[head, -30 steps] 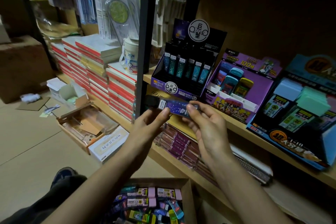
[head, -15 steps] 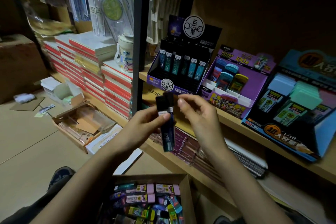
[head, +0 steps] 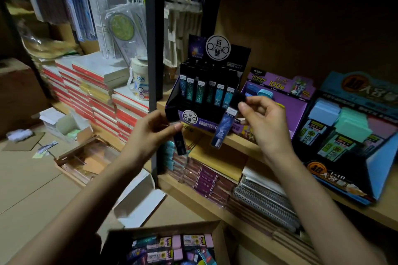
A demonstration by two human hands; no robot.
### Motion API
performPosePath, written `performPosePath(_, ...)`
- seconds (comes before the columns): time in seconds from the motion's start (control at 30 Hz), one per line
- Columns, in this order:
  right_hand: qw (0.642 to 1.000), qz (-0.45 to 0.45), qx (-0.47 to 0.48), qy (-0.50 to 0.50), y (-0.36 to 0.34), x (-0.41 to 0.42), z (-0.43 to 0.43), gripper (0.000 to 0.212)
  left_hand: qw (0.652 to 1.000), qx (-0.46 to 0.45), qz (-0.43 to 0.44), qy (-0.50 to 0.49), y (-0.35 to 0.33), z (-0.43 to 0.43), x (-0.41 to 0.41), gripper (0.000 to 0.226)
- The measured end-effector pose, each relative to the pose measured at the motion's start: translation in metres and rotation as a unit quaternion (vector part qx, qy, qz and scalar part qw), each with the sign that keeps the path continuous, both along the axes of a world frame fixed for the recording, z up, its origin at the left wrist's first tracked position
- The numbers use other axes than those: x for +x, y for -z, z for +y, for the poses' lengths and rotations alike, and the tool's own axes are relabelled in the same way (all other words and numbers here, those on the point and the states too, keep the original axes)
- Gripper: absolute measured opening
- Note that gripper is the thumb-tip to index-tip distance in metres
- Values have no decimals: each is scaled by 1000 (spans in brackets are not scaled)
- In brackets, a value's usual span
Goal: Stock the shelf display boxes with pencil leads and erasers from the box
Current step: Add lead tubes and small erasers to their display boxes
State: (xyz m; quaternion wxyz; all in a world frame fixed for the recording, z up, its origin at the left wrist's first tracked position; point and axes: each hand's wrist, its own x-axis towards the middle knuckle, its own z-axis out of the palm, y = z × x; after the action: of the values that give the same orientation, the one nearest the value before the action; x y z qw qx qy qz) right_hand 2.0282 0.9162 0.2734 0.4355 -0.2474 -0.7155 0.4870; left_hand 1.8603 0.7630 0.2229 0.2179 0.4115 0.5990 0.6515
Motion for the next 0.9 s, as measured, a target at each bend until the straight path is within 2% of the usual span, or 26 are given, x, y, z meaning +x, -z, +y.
performPosePath(0.1, 998, -18, 43, 39, -14, -12, 31, 18, 1000, 11, 18, -17, -17, 15, -20, 36)
performPosePath(0.2, 995, -35, 71, 56, -23, -36, 52, 20, 999, 21, 19, -23, -29, 32, -33, 23)
performPosePath(0.3, 991, -52, 109, 52, -24, -61, 62, 7, 999, 34, 19, -31, -35, 48, -38, 15)
performPosePath(0.5, 969, -137, 202, 36, -19, -86, 63, 16, 997, 50, 22, -54, -22, 60, -47, 15)
performPosePath(0.77, 972, -188, 127, 56, -12, -102, 73, 20, 998, 48, 7, -37, -6, 54, -50, 11)
performPosePath(0.83, 967, -211, 132, 60, -17, -106, 71, 17, 998, 51, 11, -27, -9, 54, -46, 8)
performPosePath(0.9, 946, -277, 157, 65, -23, -106, 68, 18, 998, 56, 7, -12, -12, 53, -41, 10)
